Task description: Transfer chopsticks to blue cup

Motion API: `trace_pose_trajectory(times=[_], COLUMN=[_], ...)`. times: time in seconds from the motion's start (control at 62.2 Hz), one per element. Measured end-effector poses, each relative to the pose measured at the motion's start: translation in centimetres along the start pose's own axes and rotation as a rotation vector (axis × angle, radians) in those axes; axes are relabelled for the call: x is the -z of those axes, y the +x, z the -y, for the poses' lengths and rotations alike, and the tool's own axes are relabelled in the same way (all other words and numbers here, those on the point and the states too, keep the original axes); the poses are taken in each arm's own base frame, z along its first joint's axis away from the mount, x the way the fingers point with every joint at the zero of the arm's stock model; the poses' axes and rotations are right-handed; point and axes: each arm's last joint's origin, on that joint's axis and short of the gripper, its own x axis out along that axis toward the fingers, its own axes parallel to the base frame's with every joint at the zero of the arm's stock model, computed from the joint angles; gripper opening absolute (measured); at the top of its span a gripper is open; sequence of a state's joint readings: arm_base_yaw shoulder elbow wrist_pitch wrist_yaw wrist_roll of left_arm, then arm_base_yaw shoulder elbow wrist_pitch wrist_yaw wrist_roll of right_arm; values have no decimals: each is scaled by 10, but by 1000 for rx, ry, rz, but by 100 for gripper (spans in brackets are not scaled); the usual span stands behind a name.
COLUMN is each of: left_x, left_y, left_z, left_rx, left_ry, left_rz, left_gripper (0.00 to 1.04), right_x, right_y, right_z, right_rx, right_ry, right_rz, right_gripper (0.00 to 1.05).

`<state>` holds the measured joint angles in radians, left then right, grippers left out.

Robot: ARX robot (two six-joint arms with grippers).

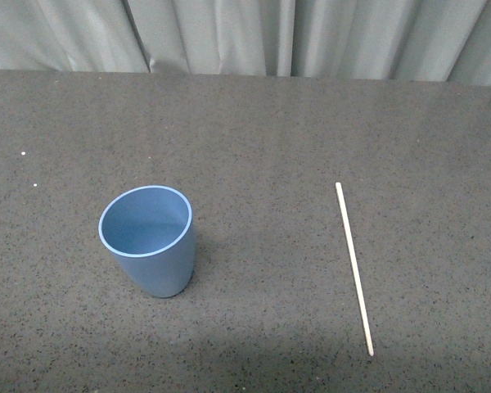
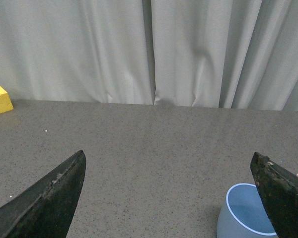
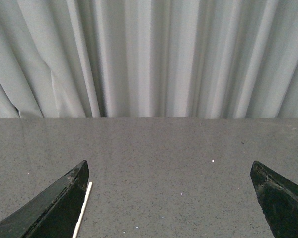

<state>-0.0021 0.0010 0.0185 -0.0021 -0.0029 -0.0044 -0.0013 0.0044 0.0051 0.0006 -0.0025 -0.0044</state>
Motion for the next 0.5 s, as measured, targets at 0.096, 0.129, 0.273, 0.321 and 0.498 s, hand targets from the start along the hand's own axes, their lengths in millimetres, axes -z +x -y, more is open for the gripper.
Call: trace_pose_trajectory(times=[0.096, 0.129, 0.273, 0.321, 0.498], left_x=[0, 0, 0, 0, 0], left_y=[0, 0, 0, 0, 0], left_z=[0, 0, 0, 0, 0], left_rx=[2, 3, 3, 2, 3], left_ry=[0, 0, 0, 0, 0], left_rz=[0, 0, 0, 0, 0], left_gripper=[98, 98, 98, 98, 98], right_x=[0, 0, 0, 0, 0], right_y=[0, 0, 0, 0, 0], right_z=[0, 0, 0, 0, 0], right_rx=[2, 2, 1, 1, 2], right_ry=[0, 0, 0, 0, 0], right_rz=[0, 0, 0, 0, 0], right_gripper=[95, 95, 95, 95, 95])
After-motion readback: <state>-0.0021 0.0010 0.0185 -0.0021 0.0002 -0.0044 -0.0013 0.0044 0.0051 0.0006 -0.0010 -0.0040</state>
